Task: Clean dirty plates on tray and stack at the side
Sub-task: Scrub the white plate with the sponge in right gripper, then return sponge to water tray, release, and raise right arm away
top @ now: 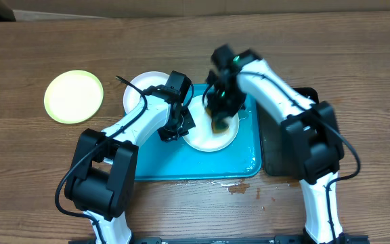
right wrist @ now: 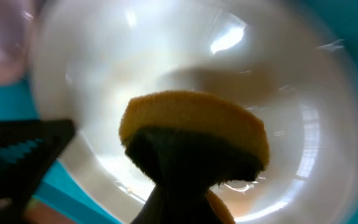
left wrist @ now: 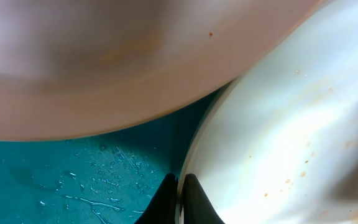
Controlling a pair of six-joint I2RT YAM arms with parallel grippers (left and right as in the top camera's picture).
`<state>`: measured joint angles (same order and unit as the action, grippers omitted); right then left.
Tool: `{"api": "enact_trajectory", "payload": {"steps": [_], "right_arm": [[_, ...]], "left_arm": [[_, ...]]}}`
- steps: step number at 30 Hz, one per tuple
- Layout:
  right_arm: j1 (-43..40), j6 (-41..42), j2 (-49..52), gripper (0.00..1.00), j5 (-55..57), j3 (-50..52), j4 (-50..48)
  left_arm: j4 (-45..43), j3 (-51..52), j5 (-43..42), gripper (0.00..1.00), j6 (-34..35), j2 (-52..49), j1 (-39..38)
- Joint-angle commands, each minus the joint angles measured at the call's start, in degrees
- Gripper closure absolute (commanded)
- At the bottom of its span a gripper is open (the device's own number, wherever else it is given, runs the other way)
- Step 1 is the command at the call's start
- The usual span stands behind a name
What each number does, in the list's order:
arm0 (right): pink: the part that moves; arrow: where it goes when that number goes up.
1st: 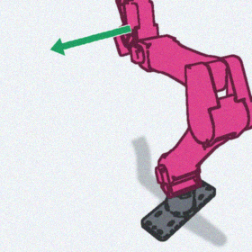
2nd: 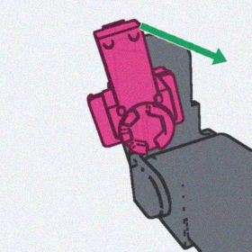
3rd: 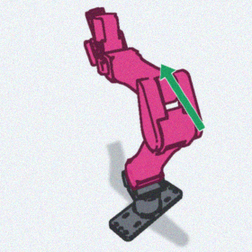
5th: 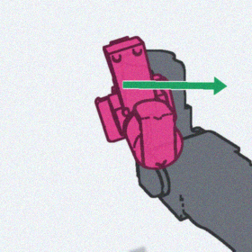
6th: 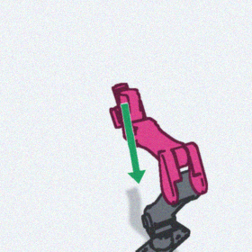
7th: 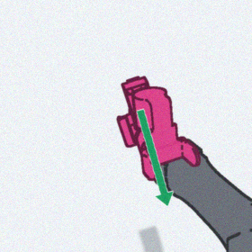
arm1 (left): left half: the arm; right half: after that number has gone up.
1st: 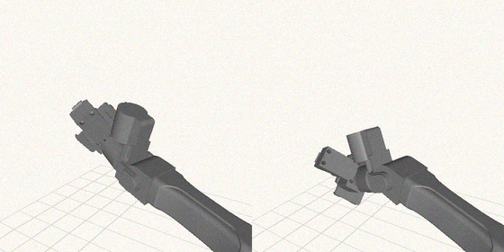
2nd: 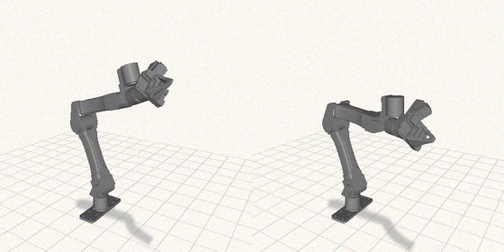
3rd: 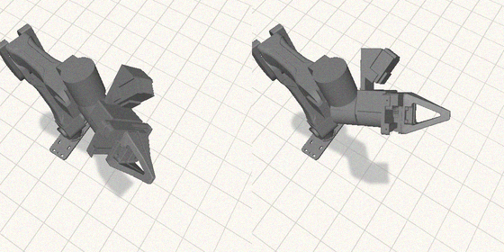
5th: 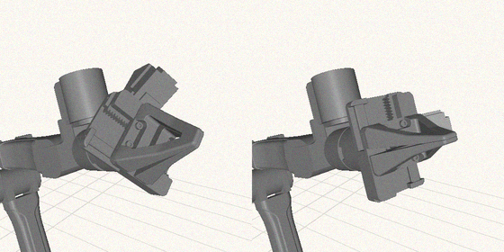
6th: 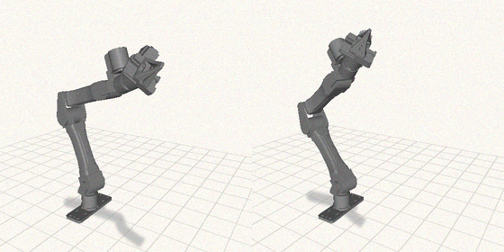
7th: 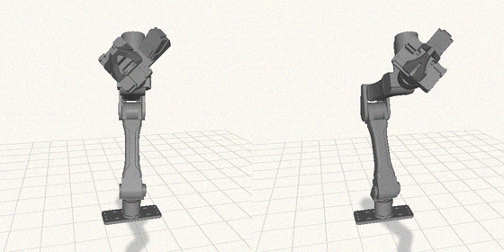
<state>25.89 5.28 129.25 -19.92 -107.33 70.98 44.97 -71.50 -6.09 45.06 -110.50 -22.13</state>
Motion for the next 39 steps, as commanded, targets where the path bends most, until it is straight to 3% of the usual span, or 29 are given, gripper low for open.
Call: {"api": "enact_trajectory", "payload": {"steps": [1, 9, 14, 22, 30, 33, 36, 39], "right_arm": [[-3.7, -1.8, -3.3, 0.96, -1.8, -6.8, 2.8], [-13.1, -2.5, -7.1, 0.96, 5.5, -8.3, 13.6], [-19.3, 0.3, -7.1, 0.96, 13.0, -5.8, 17.7], [-21.6, 2.4, -7.1, 0.96, 20.7, 7.1, 11.0], [-21.6, 2.4, -7.1, 0.96, 20.9, 16.0, 2.9], [-21.6, 2.4, -7.1, 0.72, 20.9, 16.3, 2.4], [-21.7, 2.4, -7.1, 0.66, 20.9, 14.2, 3.3], [-22.1, 2.4, -7.1, 0.48, 21.0, 9.2, 6.2]], "left_arm": [[0.0, 0.1, 0.3, 0.96, 0.3, -1.0, 0.0], [0.0, 0.1, 0.2, 0.93, -0.1, -1.0, 0.0], [0.0, 0.1, 0.0, 0.85, -0.3, -1.0, 0.0], [-0.2, 0.1, -3.0, 0.8, -7.5, -1.0, 0.0], [0.8, 0.1, -3.0, 0.77, -9.1, -1.0, 0.0], [1.2, 0.1, -3.0, 0.76, -9.1, -1.0, -0.1], [1.4, 0.1, -3.0, 0.76, -9.3, -1.0, -0.2], [1.3, 0.1, -3.0, 0.74, -9.3, -1.0, -0.5]]}}
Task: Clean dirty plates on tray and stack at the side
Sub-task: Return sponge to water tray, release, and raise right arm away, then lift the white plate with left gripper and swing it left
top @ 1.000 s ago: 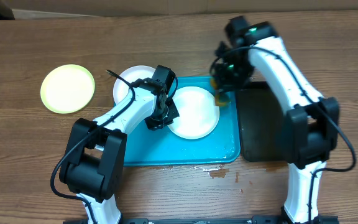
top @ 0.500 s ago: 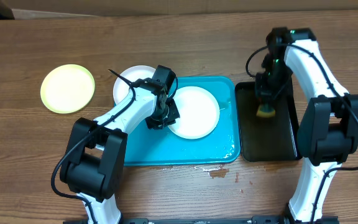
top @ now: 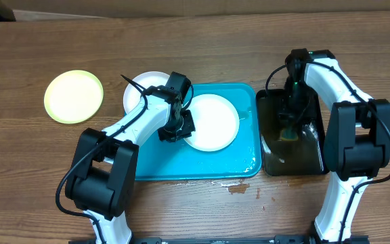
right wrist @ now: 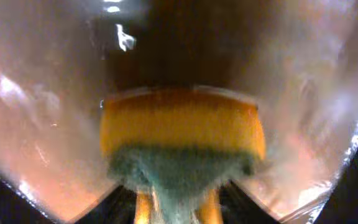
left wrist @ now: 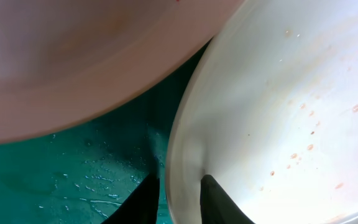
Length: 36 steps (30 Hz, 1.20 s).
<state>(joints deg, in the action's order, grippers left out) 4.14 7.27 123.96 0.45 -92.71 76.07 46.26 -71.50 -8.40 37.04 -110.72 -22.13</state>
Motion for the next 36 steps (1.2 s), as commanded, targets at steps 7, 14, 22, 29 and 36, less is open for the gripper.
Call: {"api": "enact_trajectory", "payload": {"steps": [7, 14, 22, 29, 36], "right_arm": [[-2.5, 0.4, -1.8, 0.19, 0.3, -8.9, 3.8], [-6.0, 0.3, -1.8, 0.18, -3.1, -15.0, 4.1], [-14.4, 2.0, -1.8, 0.1, -3.6, -19.9, 4.4], [-20.9, 3.2, -1.8, 0.0, -3.5, -19.8, 4.4], [-23.3, 3.2, -1.7, 0.0, -3.5, -19.8, 2.8]], "left_arm": [[-0.1, 0.1, -0.9, 0.7, -1.3, -0.7, -2.0], [-1.4, 0.1, 1.6, 0.6, -1.3, -0.8, -4.9], [-2.4, 0.1, 4.2, 0.65, -2.8, -0.8, -5.8], [-4.7, 0.1, 8.0, 0.63, -2.8, -0.8, -5.6], [-5.9, 0.1, 9.0, 0.93, -2.3, -0.8, -5.6]]}}
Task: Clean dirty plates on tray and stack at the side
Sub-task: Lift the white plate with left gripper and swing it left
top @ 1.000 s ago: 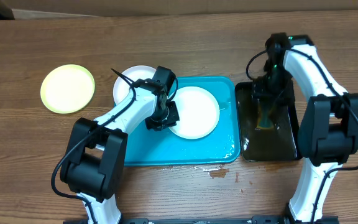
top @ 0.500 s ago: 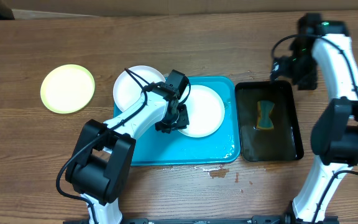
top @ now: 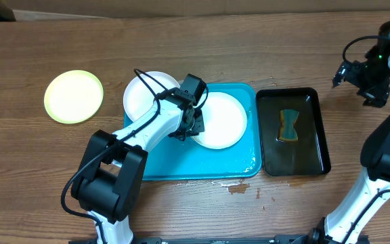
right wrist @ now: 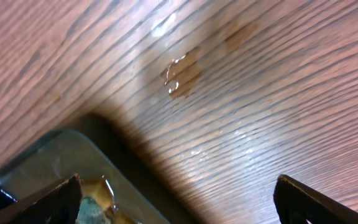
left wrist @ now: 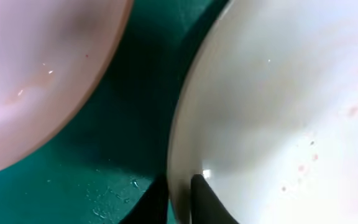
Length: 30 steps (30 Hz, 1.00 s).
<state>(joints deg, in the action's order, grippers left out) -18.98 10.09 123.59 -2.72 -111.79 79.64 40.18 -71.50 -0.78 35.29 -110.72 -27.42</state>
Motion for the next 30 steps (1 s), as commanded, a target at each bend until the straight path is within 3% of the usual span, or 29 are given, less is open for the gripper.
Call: {"api": "enact_trajectory", "payload": {"steps": [1, 9, 18, 23, 30], "right_arm": [[-0.2, 0.4, -1.4, 0.0, -0.3, -0.7, -1.3], [-0.2, 0.4, -1.4, 0.0, -0.3, -0.7, -4.9], [-0.2, 0.4, -1.4, 0.0, -0.3, -0.7, -6.1], [-0.2, 0.4, -1.4, 0.0, -0.4, -0.7, -6.1], [-0.2, 0.4, -1.4, 0.0, -0.4, -0.7, -6.1]], "left_arm": [[0.5, 0.1, 1.4, 0.96, -0.6, -0.8, -0.3], [4.6, -1.3, 1.4, 0.96, -4.4, 0.4, 1.3], [6.2, -7.2, 1.3, 0.96, -13.7, 8.0, 4.1], [6.0, -11.8, 1.8, 0.96, -16.2, 12.2, 1.4], [1.7, -15.7, 11.9, 0.96, -19.2, 12.9, -6.4]]}}
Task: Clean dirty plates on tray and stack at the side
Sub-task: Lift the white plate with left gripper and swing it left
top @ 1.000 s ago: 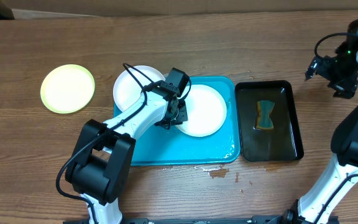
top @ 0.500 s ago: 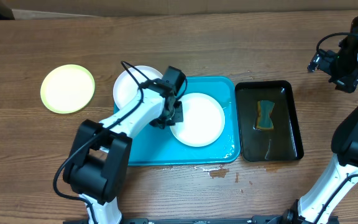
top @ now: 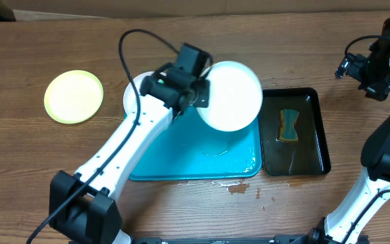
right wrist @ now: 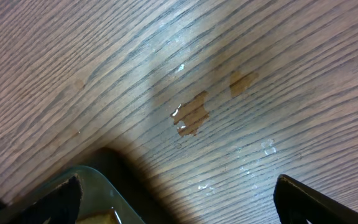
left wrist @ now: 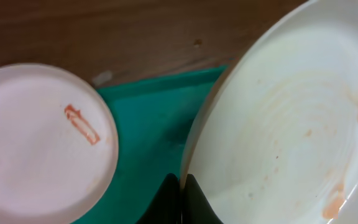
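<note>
My left gripper [top: 198, 91] is shut on the rim of a white plate [top: 230, 95], holding it tilted in the air above the teal tray [top: 202, 159]. In the left wrist view the fingertips [left wrist: 180, 186] pinch the plate [left wrist: 278, 137], which shows faint orange smears. A second white plate [top: 141, 95] with an orange mark [left wrist: 79, 124] lies at the tray's back left corner. My right gripper [top: 367, 71] stands open over bare wood at the far right, its fingers [right wrist: 316, 199] wide apart and nothing between them.
A black tray [top: 310, 146] of dark water right of the teal tray holds the yellow-green sponge [top: 288, 125]. A pale yellow-green plate [top: 73, 96] sits on the table at the far left. Wet spots [right wrist: 191, 115] mark the wood under my right gripper.
My left gripper has raised the white plate off the teal tray; it now hangs tilted over the tray's back right part. The right gripper has barely moved and stays open.
First my right gripper pressed the sponge on the plate on the tray while the left held its rim. Then the right gripper had the sponge in the black tray. Later the sponge lay there alone, the right gripper open at the far right. Now the left holds the plate aloft.
</note>
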Controlling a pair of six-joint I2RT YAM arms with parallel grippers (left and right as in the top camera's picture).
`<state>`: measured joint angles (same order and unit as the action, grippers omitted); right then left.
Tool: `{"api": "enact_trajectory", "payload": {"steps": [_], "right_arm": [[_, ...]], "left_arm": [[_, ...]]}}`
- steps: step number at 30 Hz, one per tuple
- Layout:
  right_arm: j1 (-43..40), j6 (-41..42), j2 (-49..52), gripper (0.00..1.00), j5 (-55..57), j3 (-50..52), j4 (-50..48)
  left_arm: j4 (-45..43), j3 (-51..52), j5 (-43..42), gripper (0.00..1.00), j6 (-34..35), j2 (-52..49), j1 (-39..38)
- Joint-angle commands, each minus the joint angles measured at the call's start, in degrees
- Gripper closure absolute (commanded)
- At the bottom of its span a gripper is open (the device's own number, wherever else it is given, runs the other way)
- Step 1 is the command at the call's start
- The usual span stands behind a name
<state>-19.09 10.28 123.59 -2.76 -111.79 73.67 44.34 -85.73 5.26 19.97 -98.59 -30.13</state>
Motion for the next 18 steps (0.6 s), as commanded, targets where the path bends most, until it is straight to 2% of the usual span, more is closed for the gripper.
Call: {"api": "enact_trajectory", "payload": {"steps": [1, 5, 9, 18], "right_arm": [[0.0, 0.2, -1.4, 0.0, -0.3, -0.7, -0.2], [0.0, 0.2, -1.4, 0.0, -0.3, -0.7, -0.2], [0.0, 0.2, -1.4, 0.0, -0.3, -0.7, -0.2], [0.0, 0.2, -1.4, 0.0, -0.3, -0.7, -0.2]], "left_arm": [[-4.0, -1.5, 7.2, 0.96, -4.8, 0.8, -5.1], [-9.0, -1.5, 15.2, 0.96, -8.8, 0.8, -11.0], [-13.7, -1.5, 27.5, 0.96, -14.3, 0.5, -17.8], [-24.1, -1.5, 47.4, 0.96, -32.7, -3.5, -30.9]]}}
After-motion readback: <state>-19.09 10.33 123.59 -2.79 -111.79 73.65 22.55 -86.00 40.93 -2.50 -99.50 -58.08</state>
